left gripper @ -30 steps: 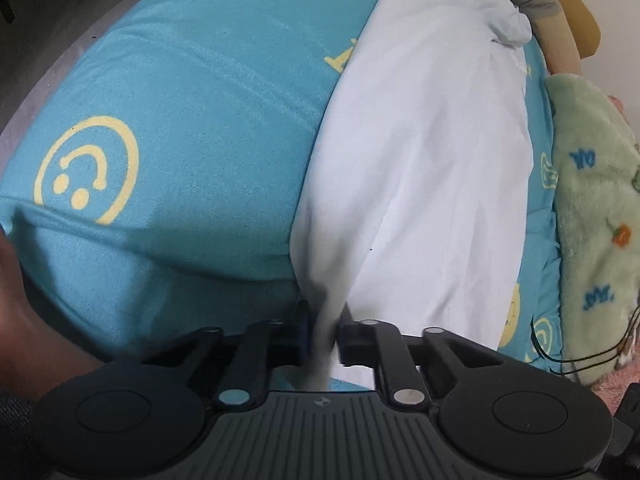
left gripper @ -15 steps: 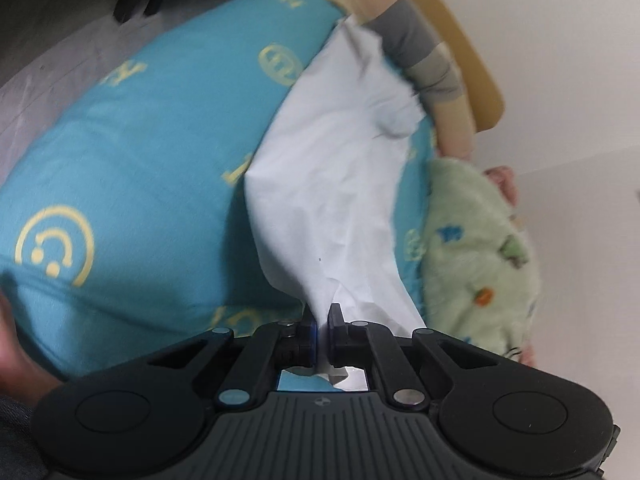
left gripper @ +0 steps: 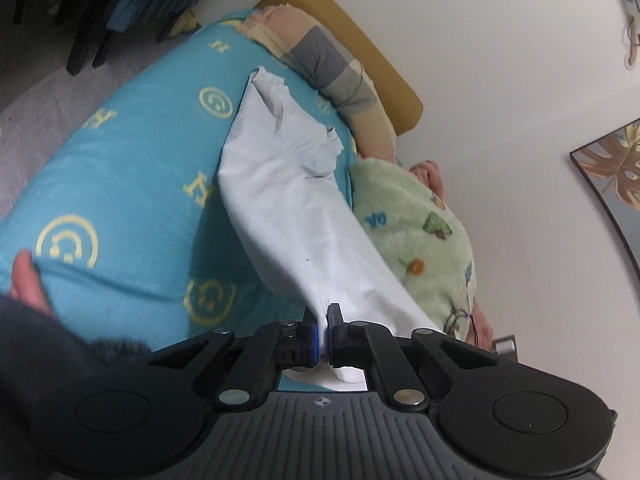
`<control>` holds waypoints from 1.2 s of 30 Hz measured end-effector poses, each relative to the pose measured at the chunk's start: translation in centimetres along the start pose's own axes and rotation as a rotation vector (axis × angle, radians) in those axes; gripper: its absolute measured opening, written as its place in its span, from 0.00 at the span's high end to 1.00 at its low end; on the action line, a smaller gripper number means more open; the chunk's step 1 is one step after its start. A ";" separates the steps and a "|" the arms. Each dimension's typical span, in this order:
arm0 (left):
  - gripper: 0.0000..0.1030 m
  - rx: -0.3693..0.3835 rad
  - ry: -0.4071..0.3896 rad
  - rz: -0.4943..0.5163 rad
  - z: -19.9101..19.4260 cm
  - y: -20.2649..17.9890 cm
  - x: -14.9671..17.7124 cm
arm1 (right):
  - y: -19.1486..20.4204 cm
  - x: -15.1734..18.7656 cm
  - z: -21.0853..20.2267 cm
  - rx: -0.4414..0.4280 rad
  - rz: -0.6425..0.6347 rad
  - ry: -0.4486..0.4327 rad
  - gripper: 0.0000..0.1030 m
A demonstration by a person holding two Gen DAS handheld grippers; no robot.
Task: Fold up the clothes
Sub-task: 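Lift the hem end with both grippers and fold it toward the collar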
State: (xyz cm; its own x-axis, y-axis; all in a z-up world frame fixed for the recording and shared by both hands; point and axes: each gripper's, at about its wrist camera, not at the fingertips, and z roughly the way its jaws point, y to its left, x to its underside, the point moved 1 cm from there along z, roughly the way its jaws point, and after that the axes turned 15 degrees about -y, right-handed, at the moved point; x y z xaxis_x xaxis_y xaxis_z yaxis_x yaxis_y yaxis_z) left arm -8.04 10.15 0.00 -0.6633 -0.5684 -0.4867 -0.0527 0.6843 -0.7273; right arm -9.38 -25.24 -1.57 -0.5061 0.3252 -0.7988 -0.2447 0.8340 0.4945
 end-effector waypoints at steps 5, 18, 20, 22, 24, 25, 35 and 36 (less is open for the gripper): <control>0.96 -0.011 0.006 0.029 1.5 -0.4 -0.3 | -1.1 1.3 0.1 0.013 0.050 0.010 0.93; 0.95 -0.124 -0.164 0.236 18.7 -3.1 -8.6 | -6.3 -5.9 17.6 0.179 -0.071 -0.159 0.92; 0.95 -0.150 -0.195 0.284 22.1 -2.3 -9.3 | -7.7 -5.8 20.9 0.200 -0.086 -0.167 0.92; 0.95 -0.173 -0.217 0.331 25.3 -1.4 -9.6 | -9.1 -5.5 24.1 0.214 -0.116 -0.170 0.92; 0.95 -0.197 -0.231 0.388 28.1 -0.5 -9.6 | -10.2 -5.0 26.9 0.222 -0.150 -0.167 0.92; 0.95 -0.208 -0.230 0.413 29.4 0.1 -9.5 | -10.8 -4.6 28.3 0.226 -0.164 -0.162 0.92; 0.89 -0.293 -0.135 0.442 36.6 4.9 -8.9 | -14.7 -0.8 36.0 0.298 -0.191 -0.057 0.90; 0.89 -0.295 -0.132 0.444 36.6 4.9 -8.9 | -14.8 -0.6 36.2 0.302 -0.191 -0.051 0.90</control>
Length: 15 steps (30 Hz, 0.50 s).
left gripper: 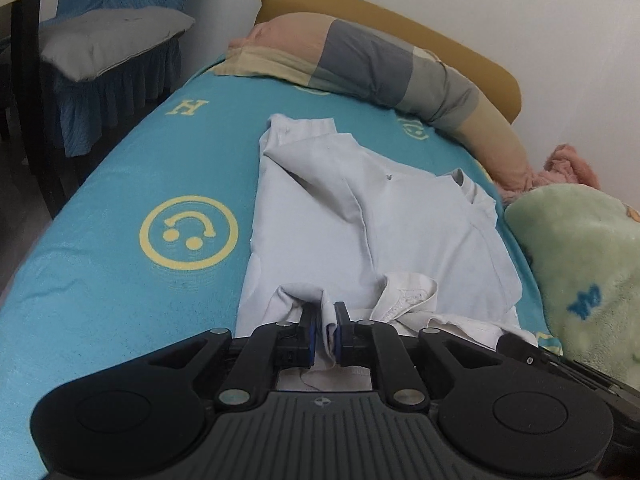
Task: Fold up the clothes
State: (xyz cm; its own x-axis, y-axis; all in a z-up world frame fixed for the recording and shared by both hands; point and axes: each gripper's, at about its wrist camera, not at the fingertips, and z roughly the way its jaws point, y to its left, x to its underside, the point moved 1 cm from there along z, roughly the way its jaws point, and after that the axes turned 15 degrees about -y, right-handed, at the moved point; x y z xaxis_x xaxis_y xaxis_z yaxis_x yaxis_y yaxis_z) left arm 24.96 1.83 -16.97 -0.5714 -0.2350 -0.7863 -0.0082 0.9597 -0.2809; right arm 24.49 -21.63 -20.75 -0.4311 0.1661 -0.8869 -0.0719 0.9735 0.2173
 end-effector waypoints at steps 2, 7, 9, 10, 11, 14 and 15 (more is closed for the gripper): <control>0.76 0.002 0.004 0.018 -0.2 -0.4 0.1 | 0.0 -0.1 -0.1 -0.001 -0.002 0.004 0.90; 0.34 0.014 -0.008 0.079 -2.3 -2.1 0.4 | -0.1 -1.2 -1.3 -0.009 0.027 -0.005 0.49; 0.25 0.016 -0.026 0.093 -3.5 -2.6 0.5 | -0.3 -1.5 -2.5 -0.007 0.051 -0.042 0.24; 0.25 0.019 -0.030 0.089 -4.2 -2.7 0.5 | -0.3 -1.6 -3.2 -0.008 0.056 -0.048 0.25; 0.24 0.022 -0.030 0.079 -4.9 -2.8 0.5 | -0.4 -1.8 -3.7 -0.010 0.058 -0.047 0.25; 0.22 0.038 -0.022 0.036 -7.4 -2.6 0.8 | -0.5 -2.0 -5.7 -0.020 0.076 -0.046 0.25; 0.22 0.039 -0.014 0.023 -8.3 -2.6 0.9 | -0.7 -2.0 -6.5 -0.025 0.089 -0.045 0.25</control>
State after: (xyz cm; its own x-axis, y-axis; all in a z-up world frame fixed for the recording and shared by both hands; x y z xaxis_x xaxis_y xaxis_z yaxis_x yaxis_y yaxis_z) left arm 17.63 0.44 -12.38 -0.5595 -0.2153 -0.8004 0.0372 0.9582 -0.2837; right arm 19.50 -23.63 -16.50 -0.3959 0.2593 -0.8809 -0.0574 0.9504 0.3056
